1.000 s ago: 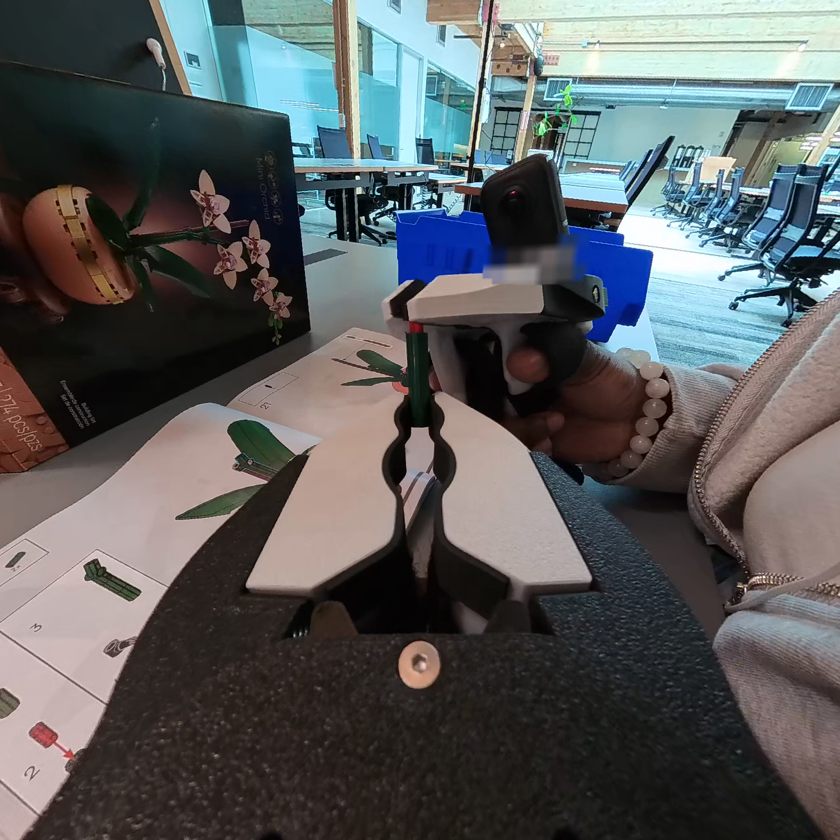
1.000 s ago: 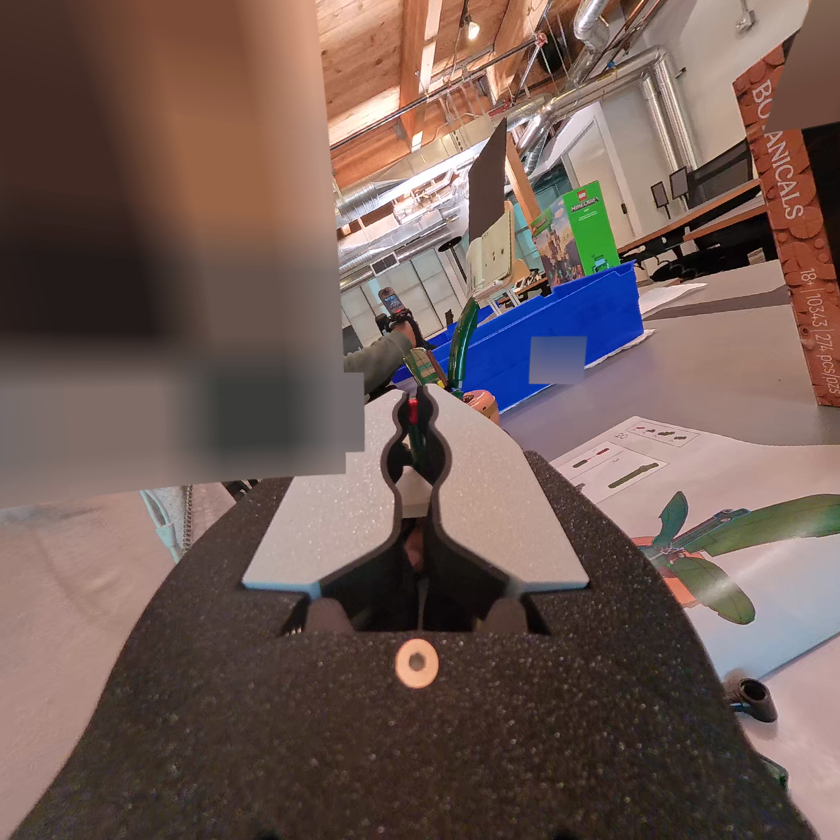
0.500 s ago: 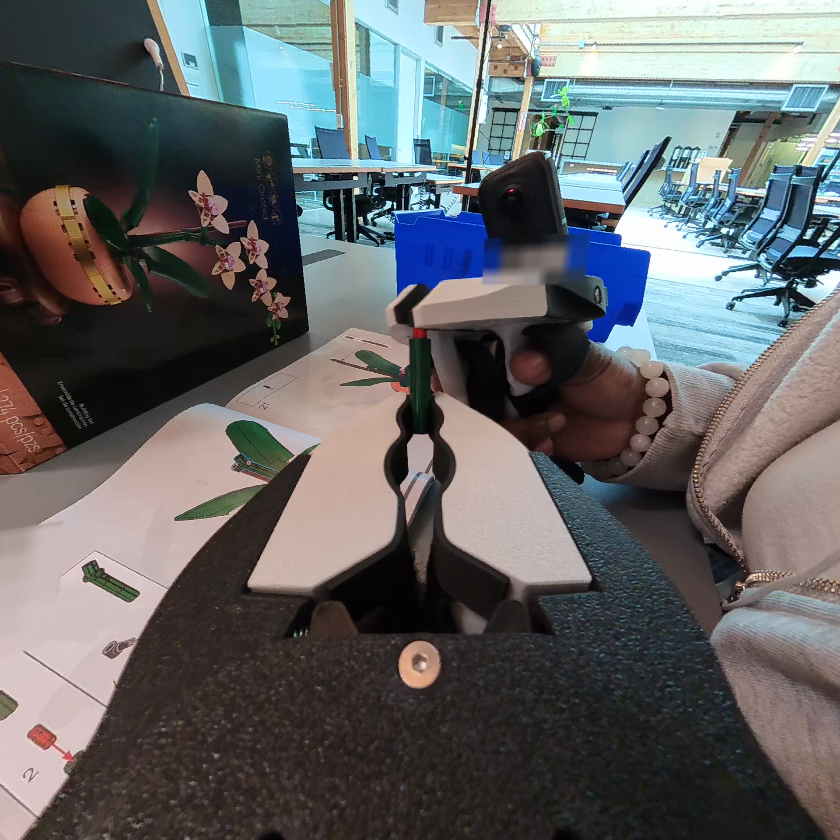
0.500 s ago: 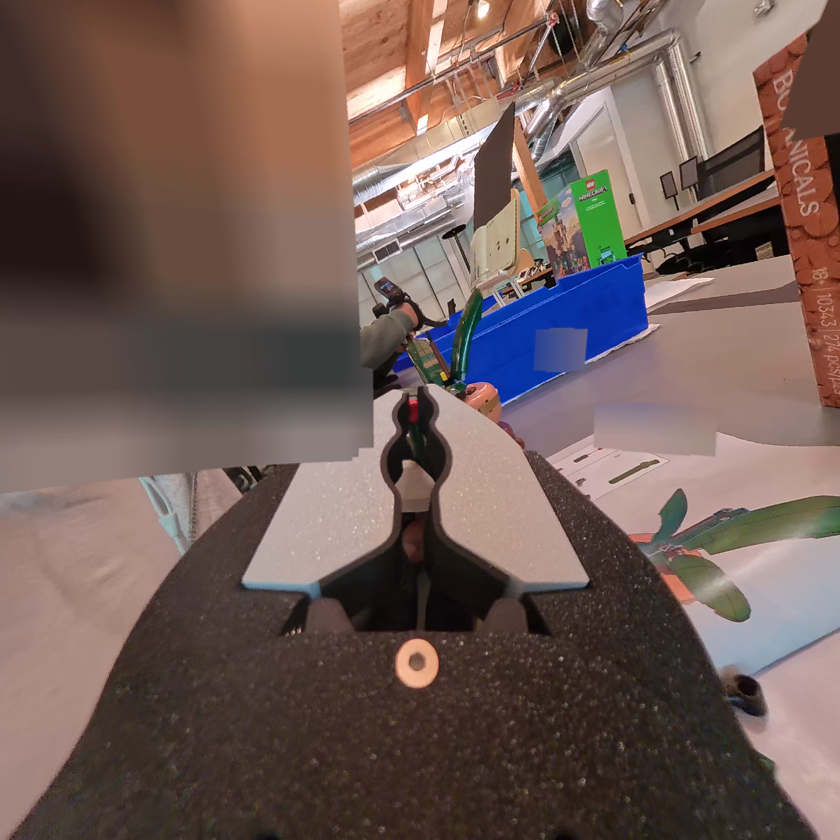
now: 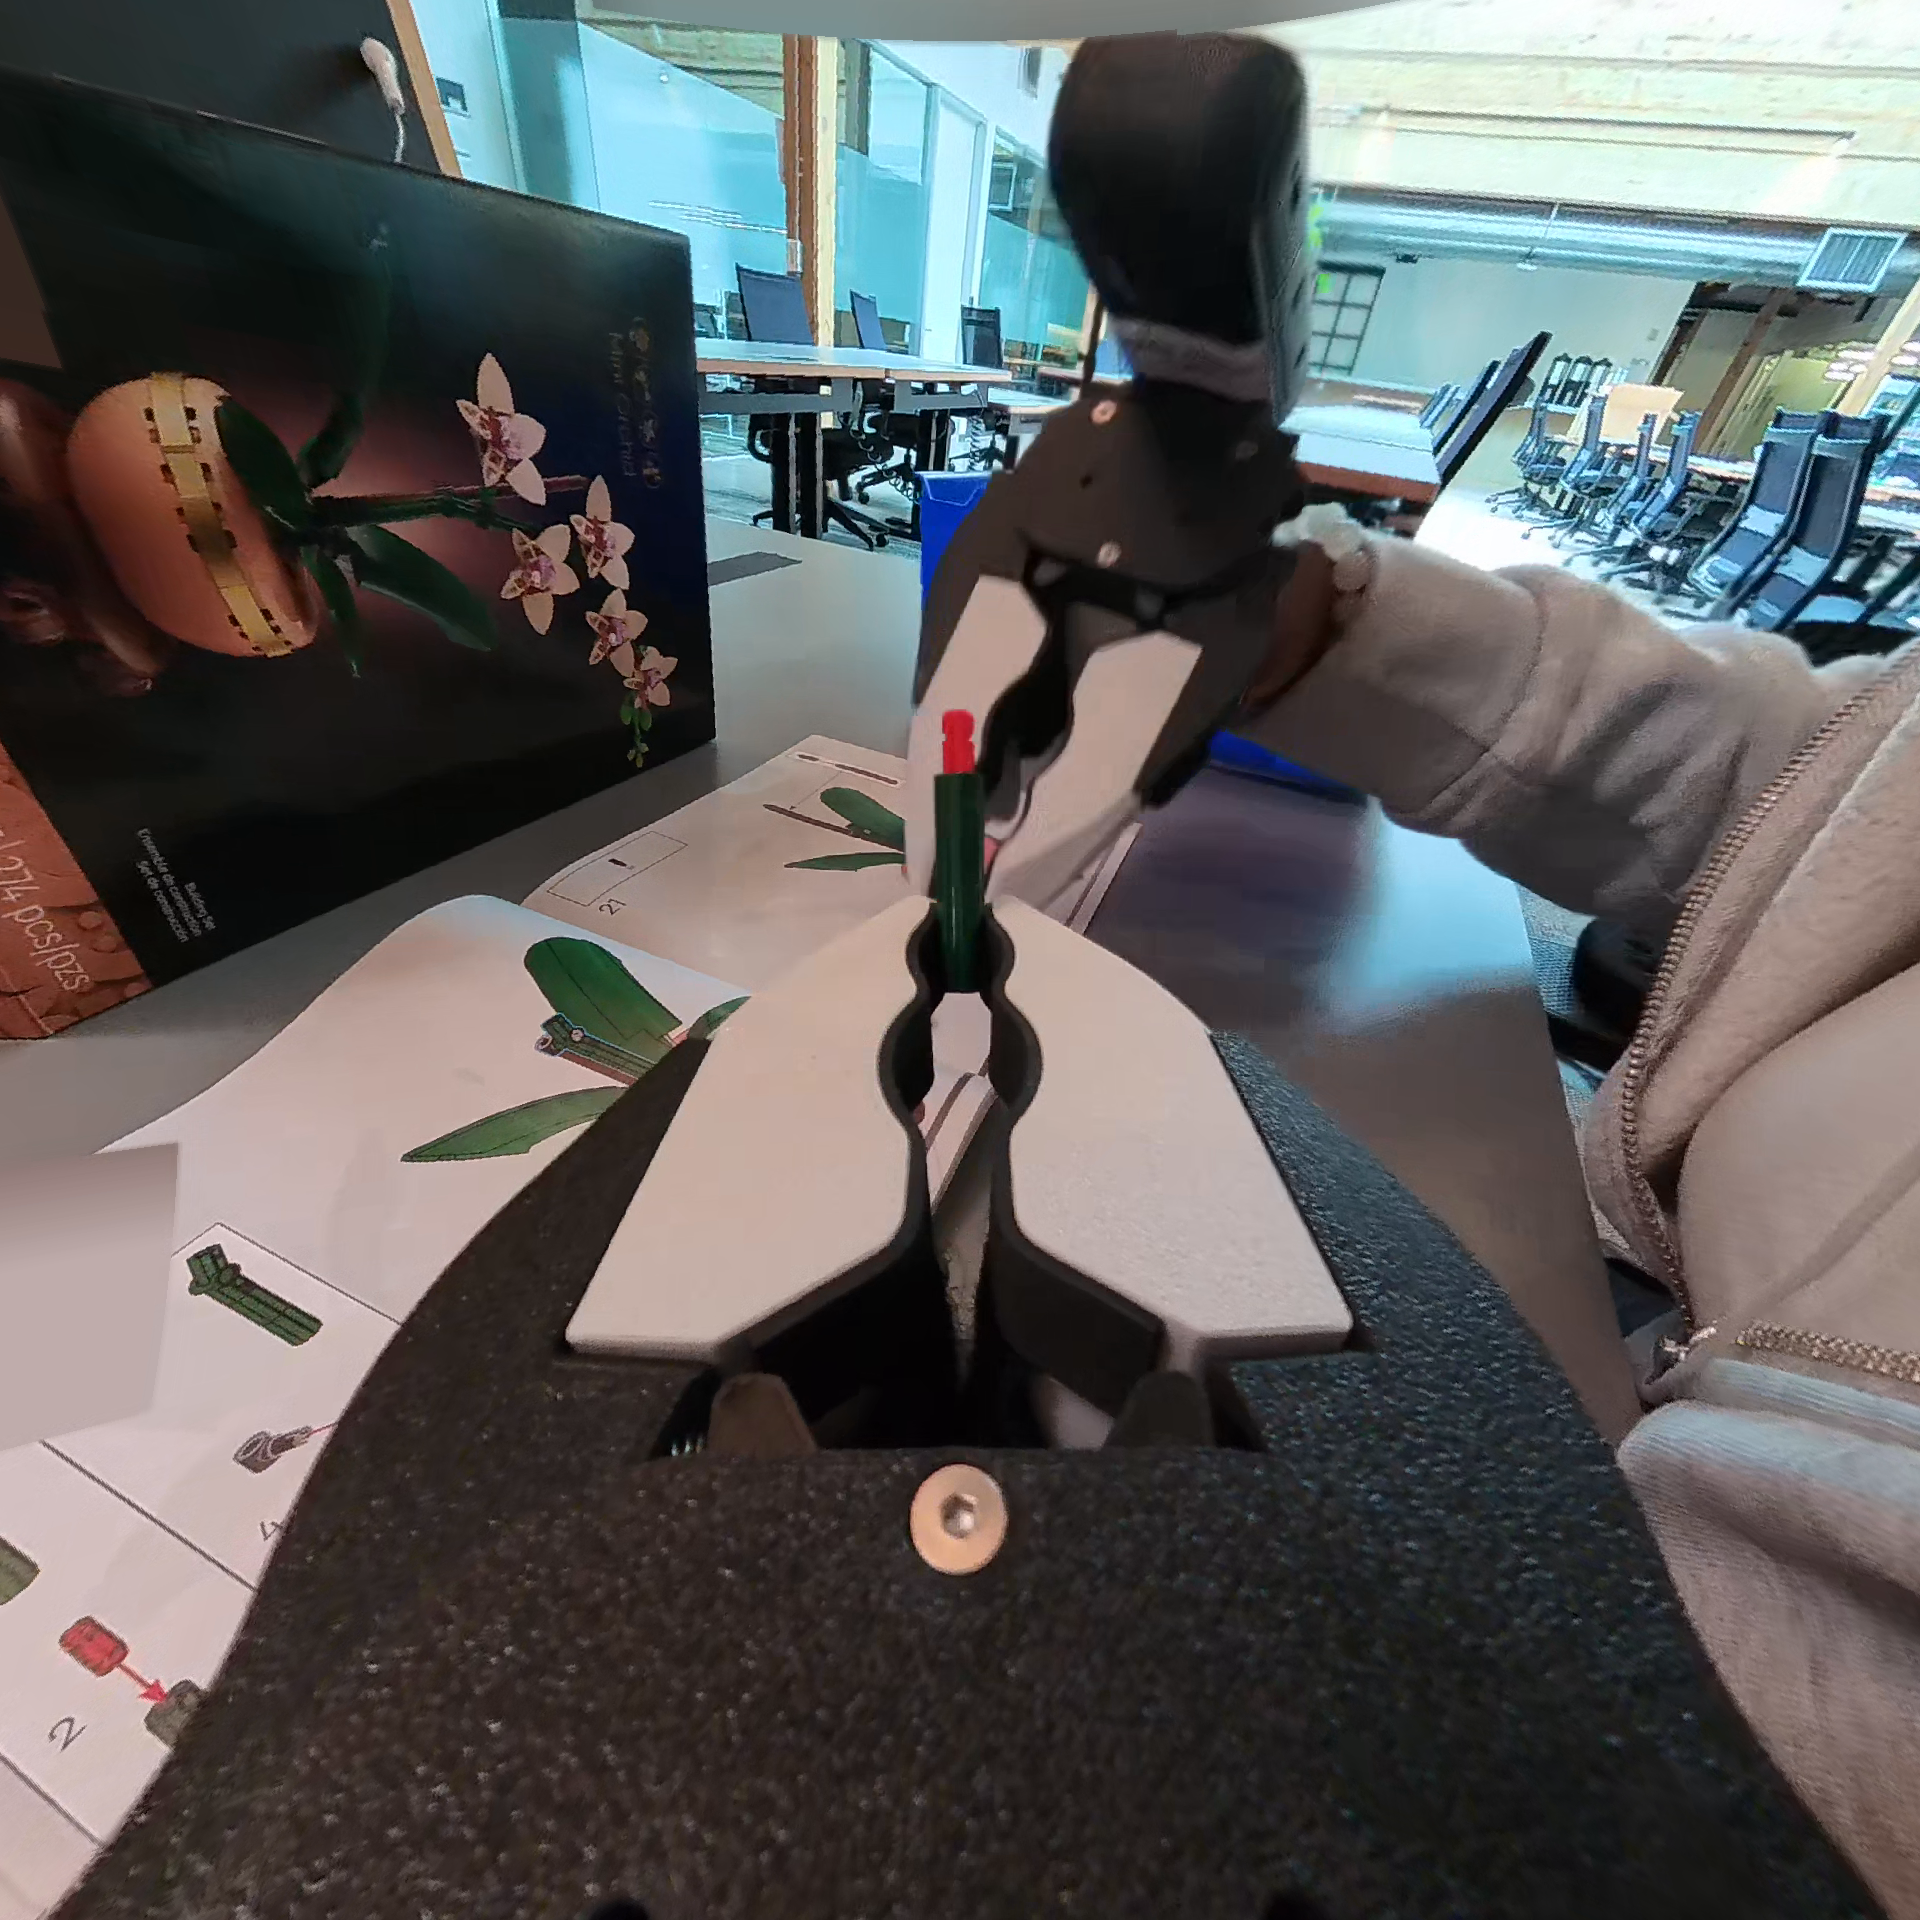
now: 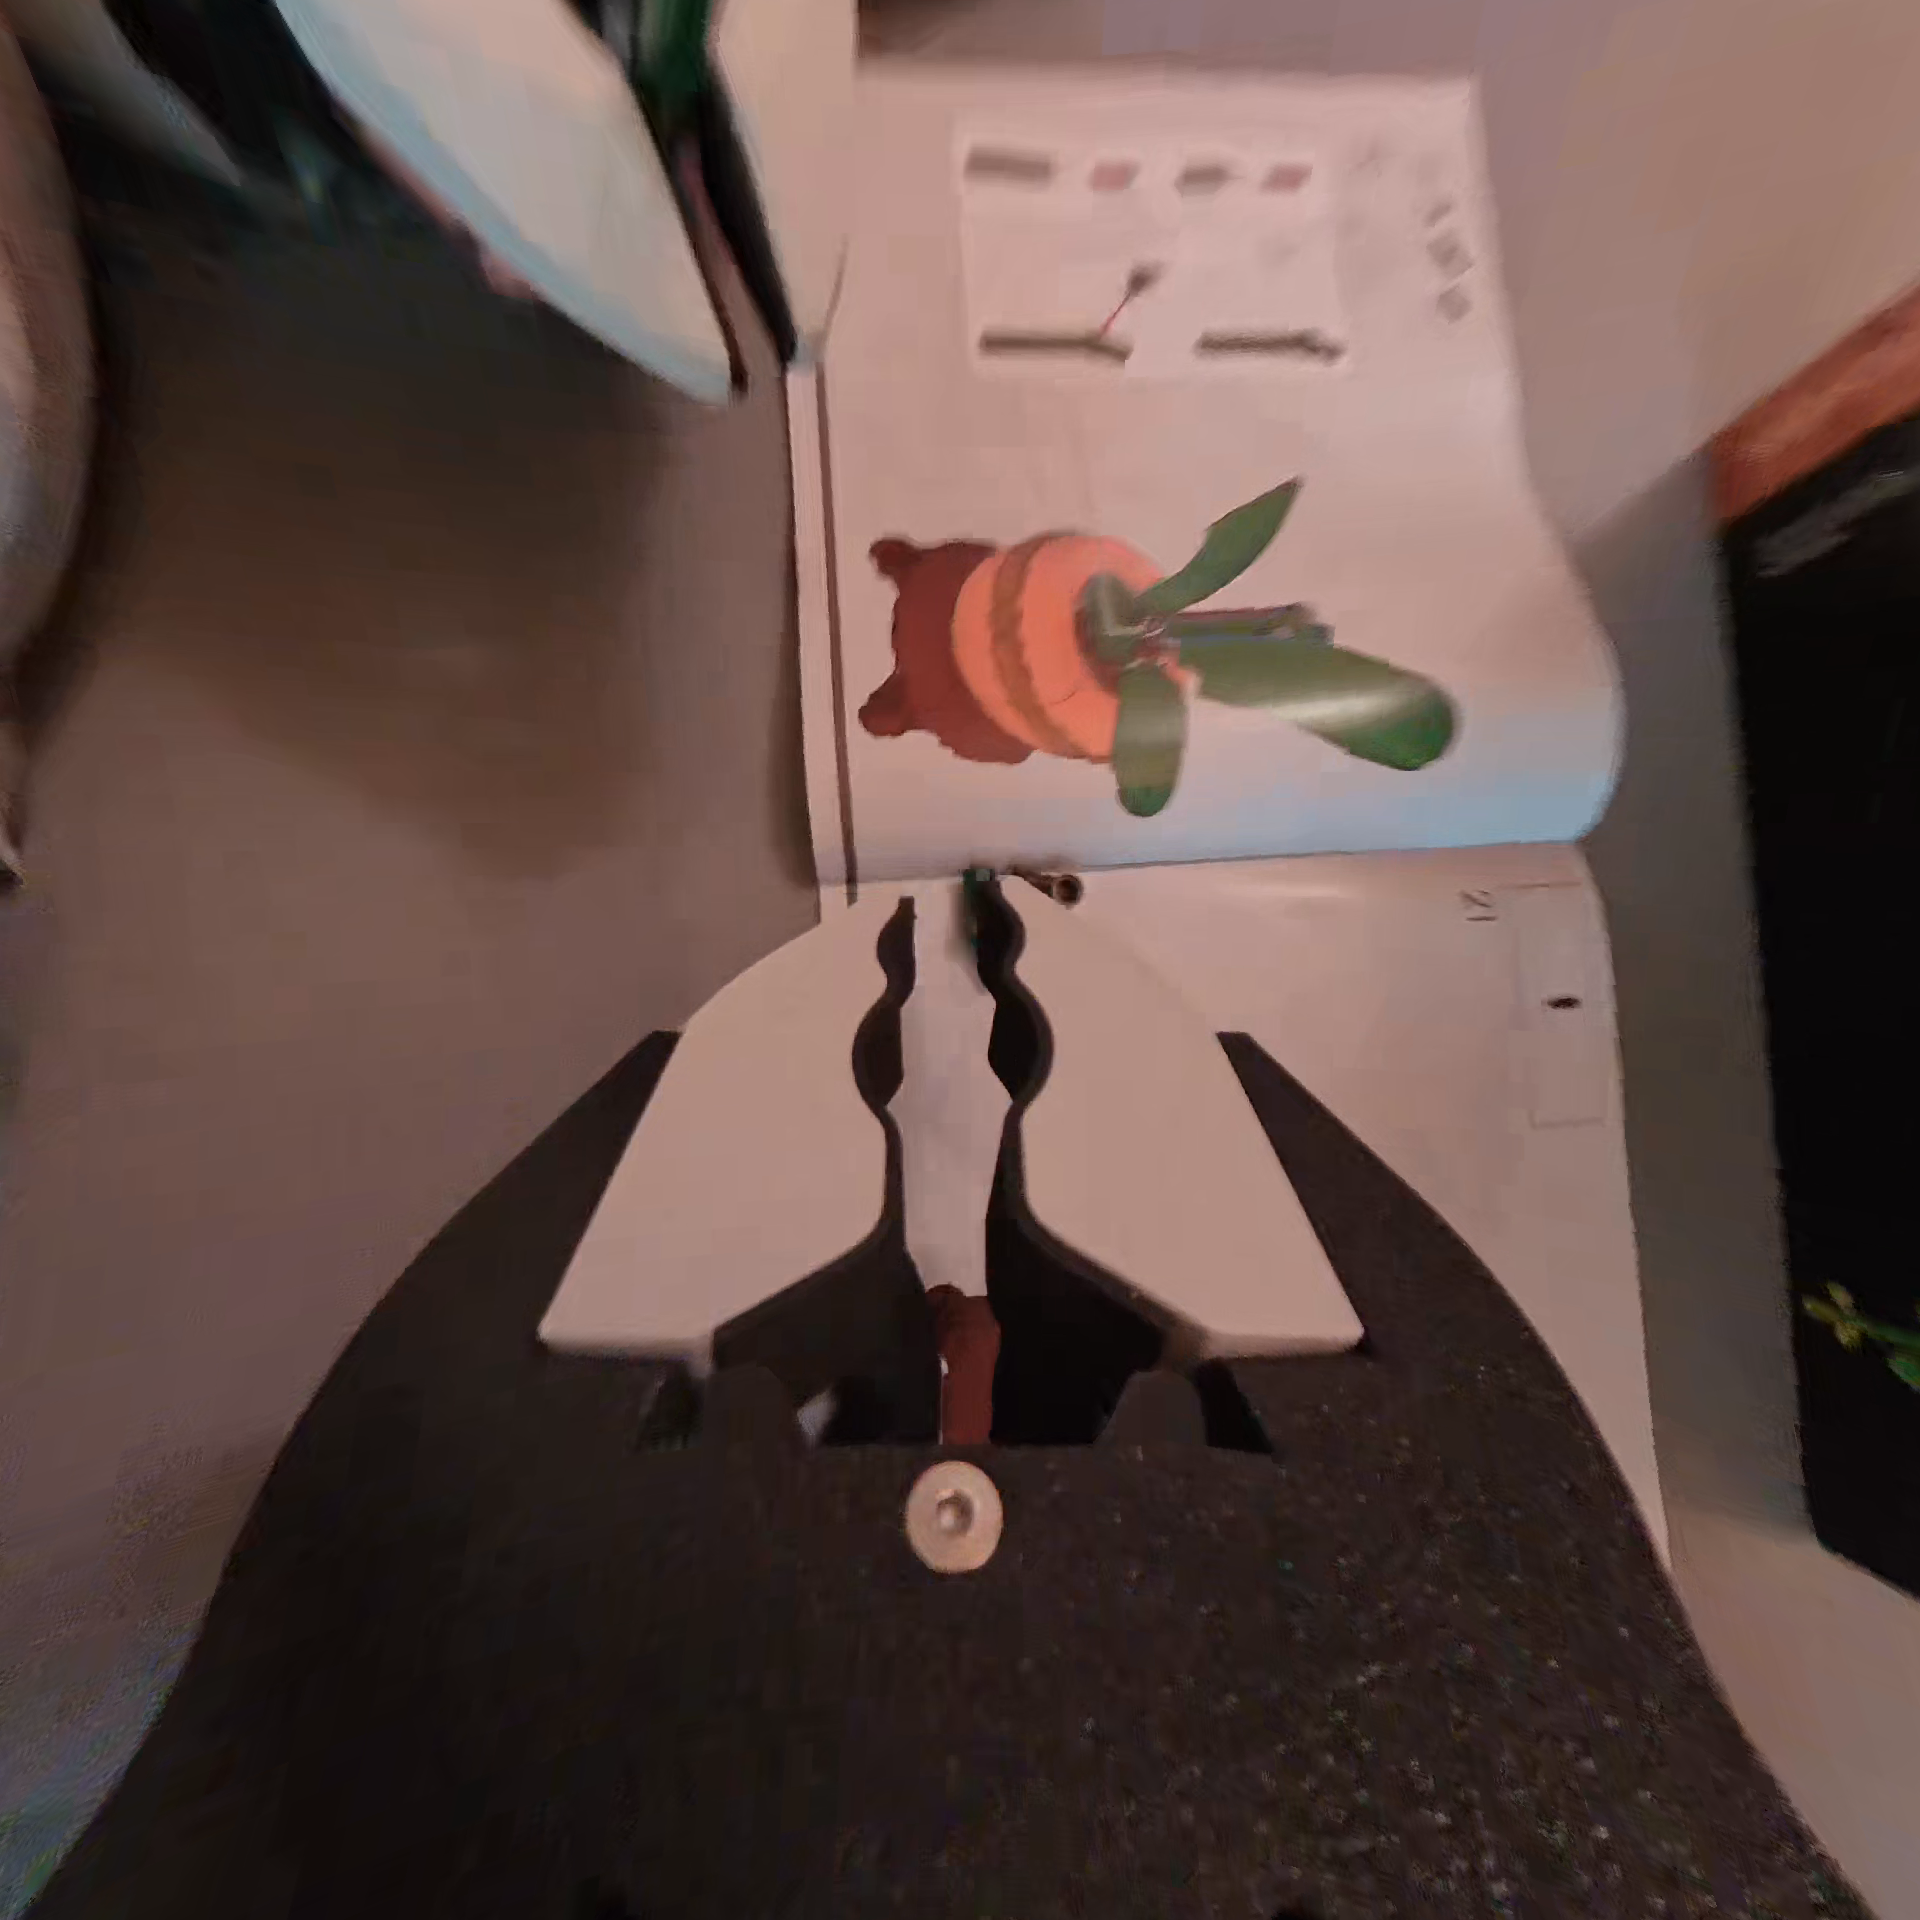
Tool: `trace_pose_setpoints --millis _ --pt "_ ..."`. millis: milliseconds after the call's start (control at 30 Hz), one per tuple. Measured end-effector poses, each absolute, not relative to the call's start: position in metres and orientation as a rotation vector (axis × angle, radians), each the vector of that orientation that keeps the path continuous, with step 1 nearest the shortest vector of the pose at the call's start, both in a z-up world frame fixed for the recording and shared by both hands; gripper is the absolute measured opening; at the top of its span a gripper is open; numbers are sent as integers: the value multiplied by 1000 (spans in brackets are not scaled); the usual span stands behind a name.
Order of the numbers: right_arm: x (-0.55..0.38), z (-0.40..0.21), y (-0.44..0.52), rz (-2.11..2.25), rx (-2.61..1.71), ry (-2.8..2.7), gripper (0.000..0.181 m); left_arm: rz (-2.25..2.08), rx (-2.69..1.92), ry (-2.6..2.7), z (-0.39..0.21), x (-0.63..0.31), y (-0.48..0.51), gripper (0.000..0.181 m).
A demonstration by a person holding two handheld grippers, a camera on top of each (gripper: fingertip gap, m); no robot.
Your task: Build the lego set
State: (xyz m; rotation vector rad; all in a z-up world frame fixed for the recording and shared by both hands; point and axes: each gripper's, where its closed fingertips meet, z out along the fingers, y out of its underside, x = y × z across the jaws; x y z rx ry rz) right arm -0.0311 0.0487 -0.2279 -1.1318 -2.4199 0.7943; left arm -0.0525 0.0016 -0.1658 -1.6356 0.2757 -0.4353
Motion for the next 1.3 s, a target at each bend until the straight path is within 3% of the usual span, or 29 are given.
trace_pose_setpoints --millis 133,333,467,633,767,1000,1133,1300 --pt "-39 -254 54 551 -1097 -2547 13 -441 -1637 268 -166 -54 2 4" --pt "-40 -250 51 673 -1180 -2486 6 -442 -1639 268 -166 -54 2 4" --pt "-46 -233 55 981 -1526 -2150 6 -438 -1634 260 -165 -55 2 4" --pt "-34 -244 72 846 -1858 -1964 7 -429 -1635 273 -166 -53 1 4" --pt "-39 -228 55 1060 -1895 -1895 23 -425 -1636 277 -166 -52 1 4" --pt "-33 -197 67 1052 -1533 -2054 24 -428 -1638 266 -166 -54 1 4" --pt "-35 -213 88 648 -1186 -2336 14 -429 -1641 263 -167 -54 1 5" --pt "-40 -231 61 694 -1012 -2587 8 -426 -1640 258 -166 -55 0 4"
